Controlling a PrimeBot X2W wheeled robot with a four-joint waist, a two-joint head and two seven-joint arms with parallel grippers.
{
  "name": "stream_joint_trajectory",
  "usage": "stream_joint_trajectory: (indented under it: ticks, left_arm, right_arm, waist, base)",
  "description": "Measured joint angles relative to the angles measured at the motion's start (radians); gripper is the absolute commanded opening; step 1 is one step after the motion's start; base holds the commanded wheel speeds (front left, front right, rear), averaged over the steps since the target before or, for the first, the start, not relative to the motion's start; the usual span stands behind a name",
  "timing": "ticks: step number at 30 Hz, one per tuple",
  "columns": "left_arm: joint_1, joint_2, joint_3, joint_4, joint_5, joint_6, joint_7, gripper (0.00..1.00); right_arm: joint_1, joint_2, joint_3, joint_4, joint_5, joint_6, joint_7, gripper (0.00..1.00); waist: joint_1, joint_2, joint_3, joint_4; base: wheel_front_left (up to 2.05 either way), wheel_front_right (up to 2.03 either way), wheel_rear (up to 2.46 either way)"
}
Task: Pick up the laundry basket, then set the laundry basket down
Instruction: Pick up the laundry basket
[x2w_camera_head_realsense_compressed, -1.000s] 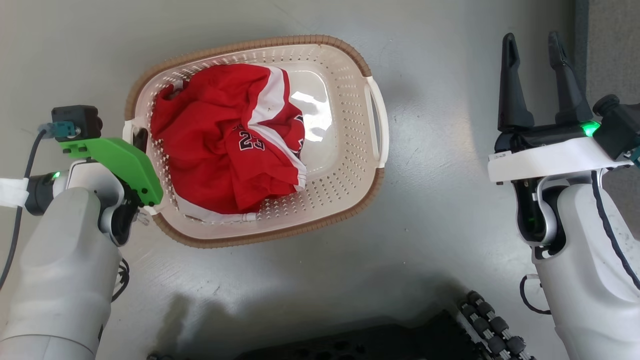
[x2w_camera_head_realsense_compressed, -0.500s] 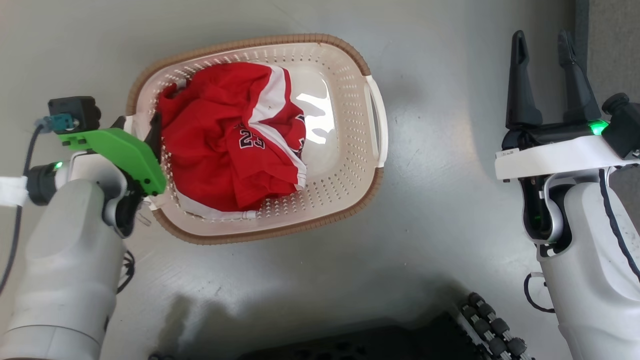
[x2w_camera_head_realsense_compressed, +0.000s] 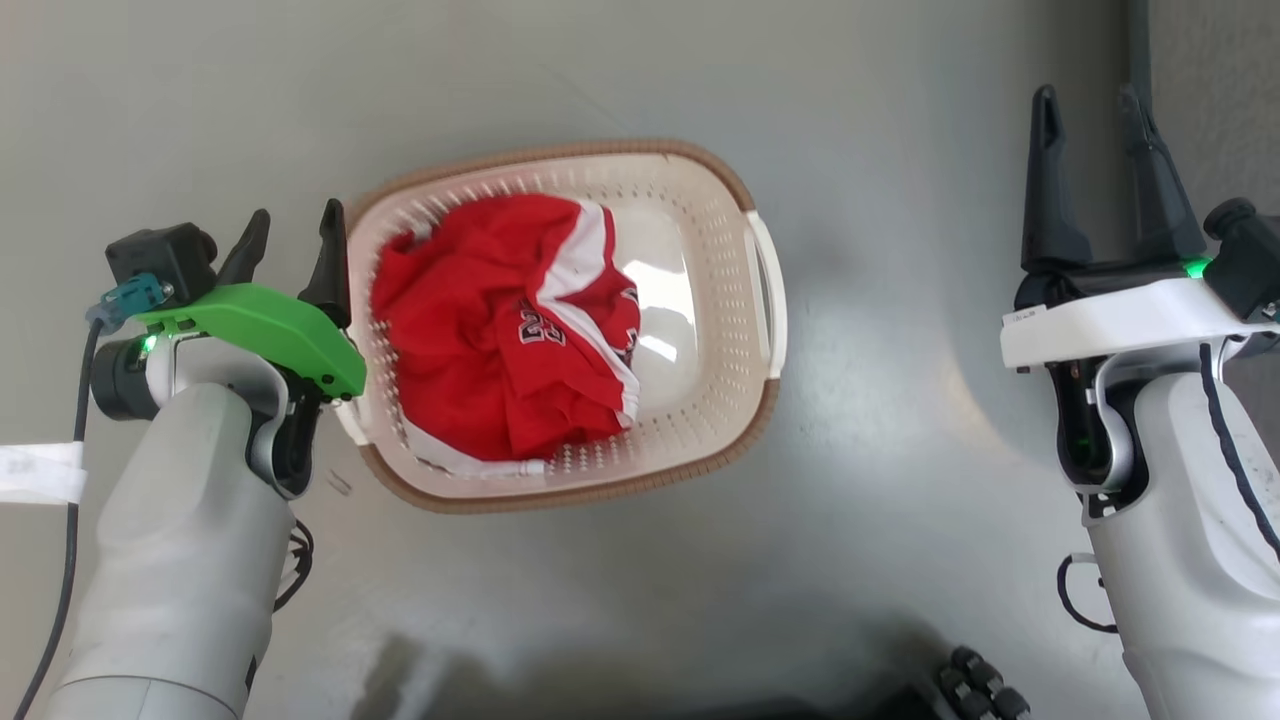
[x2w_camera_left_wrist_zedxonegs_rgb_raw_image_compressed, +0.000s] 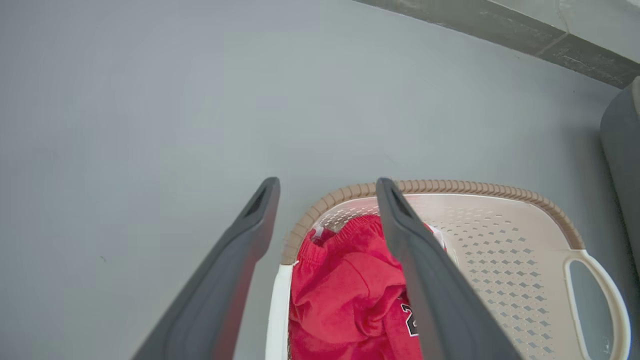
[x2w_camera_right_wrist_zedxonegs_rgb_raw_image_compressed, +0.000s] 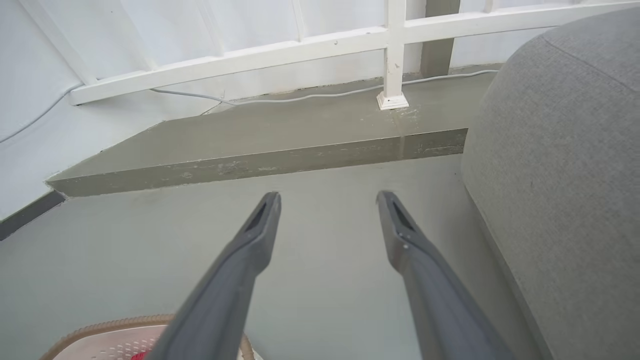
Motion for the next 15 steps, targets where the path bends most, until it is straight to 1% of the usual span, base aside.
stream_joint_trajectory:
  ticks: [11, 15]
  left_arm:
    - [0.048, 0.021, 0.001, -0.131, 0.068, 0.002, -0.011, 1.00]
    - [0.078, 0.031, 0.035, -0.235, 0.088, 0.023, -0.010, 1.00]
  right_arm:
    - [0.034, -0.001, -0.011, 0.045, -0.010, 0.015, 0.000, 1.00]
    - [0.049, 0.000, -0.028, 0.046, -0.011, 0.015, 0.000, 1.00]
  waist:
    - [0.0000, 0.0000, -0.163, 0.036]
    - [-0.0001, 0.0000, -0.219, 0.044]
  base:
    - [0.00, 0.00, 0.00]
    - [0.00, 0.00, 0.00]
